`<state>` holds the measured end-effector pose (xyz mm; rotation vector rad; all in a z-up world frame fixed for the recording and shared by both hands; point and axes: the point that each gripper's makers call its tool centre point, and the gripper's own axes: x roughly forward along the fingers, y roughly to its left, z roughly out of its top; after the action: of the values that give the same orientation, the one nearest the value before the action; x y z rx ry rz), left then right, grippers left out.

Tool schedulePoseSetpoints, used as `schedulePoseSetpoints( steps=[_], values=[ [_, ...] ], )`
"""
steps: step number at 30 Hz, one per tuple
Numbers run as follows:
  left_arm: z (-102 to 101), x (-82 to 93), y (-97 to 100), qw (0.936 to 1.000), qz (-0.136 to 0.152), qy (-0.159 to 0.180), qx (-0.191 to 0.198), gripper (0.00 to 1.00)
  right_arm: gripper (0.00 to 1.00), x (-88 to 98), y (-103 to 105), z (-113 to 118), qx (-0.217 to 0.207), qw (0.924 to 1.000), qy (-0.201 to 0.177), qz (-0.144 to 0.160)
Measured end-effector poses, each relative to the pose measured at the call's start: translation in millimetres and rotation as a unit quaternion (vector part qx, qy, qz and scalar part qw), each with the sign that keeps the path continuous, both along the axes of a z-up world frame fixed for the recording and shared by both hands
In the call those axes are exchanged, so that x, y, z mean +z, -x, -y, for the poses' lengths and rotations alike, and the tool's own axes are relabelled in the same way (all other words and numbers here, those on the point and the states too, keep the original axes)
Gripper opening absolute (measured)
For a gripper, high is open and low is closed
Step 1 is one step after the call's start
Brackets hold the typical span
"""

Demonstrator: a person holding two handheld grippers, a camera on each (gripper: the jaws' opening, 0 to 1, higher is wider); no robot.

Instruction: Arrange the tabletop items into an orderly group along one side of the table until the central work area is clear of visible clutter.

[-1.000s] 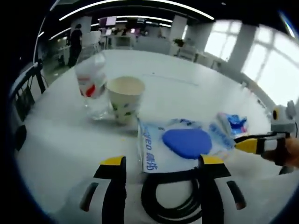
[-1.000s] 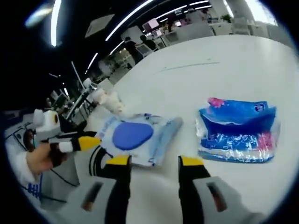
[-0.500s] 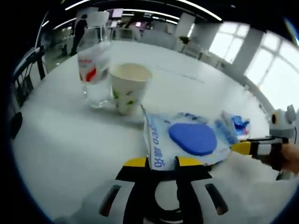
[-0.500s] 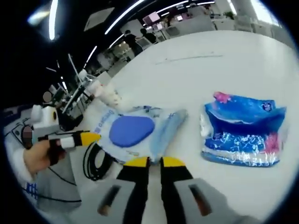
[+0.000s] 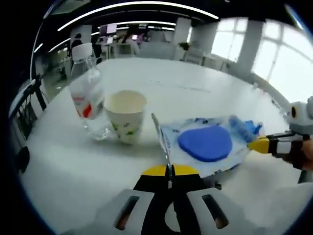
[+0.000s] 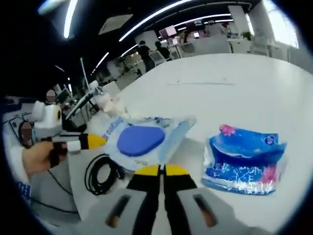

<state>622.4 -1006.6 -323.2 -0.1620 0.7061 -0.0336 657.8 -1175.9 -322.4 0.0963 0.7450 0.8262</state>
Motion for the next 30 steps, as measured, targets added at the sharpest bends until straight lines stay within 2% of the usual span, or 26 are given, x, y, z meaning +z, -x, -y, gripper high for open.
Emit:
schedulePoseSetpoints(
  steps=[6, 16, 18, 25, 30],
  values=[
    [2.7, 0.3, -13.7, 0.9998, -0.001, -0.010, -0.016, 0.00, 0.00, 3.8, -1.4, 3.5, -0.003, 0.9998, 0.008, 0.020],
    [-0.2, -5.5, -29.6, 0.9993, -0.005, -0.024, -0.030, 0.00, 0.00, -4.7, -7.9, 1.5, -0.010, 0.9996, 0.019, 0.018],
    [0.1, -8.3, -30.2, 0.9992, -0.009, -0.023, -0.031, 0.00, 0.00, -13.4, -5.7, 2.4, -0.011, 0.9993, 0.036, 0.000],
    [-5.1, -22.0, -33.9, 0.9992, -0.023, -0.025, -0.023, 0.00, 0.00, -22.0, -6.9, -2.1, -0.005, 0.9987, 0.051, 0.006],
    [-0.1, -30.9, -40.5, 0.9986, -0.028, -0.030, -0.033, 0.00, 0.00, -42.3, -8.5, 3.7, -0.010, 0.9971, 0.075, -0.009]
  ],
)
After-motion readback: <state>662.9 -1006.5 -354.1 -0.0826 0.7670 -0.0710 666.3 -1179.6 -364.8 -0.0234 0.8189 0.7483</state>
